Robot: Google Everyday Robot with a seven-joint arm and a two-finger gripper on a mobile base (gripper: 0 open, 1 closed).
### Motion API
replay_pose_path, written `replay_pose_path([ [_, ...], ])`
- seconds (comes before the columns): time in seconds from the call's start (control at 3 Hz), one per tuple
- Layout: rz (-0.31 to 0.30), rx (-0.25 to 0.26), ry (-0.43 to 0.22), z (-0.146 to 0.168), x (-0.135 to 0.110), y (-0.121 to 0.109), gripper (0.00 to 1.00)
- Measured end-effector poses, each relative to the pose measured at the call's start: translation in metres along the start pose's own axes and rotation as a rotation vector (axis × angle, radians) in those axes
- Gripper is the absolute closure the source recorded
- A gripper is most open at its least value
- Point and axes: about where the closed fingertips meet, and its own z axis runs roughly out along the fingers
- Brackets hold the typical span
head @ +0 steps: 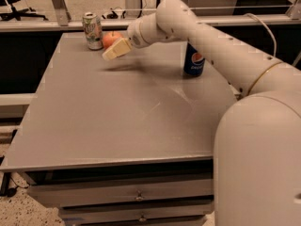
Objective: Move apple near 7up can
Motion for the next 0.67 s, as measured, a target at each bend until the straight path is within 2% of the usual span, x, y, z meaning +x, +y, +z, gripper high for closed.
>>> replay_pose_path([
  [0.33,-0.023,-0.029,0.018,-0.046,0.003,-0.006,0.0],
  [0.67,-0.062,-0.079,0.018,-0.095,0.002,-0.003,0.0],
])
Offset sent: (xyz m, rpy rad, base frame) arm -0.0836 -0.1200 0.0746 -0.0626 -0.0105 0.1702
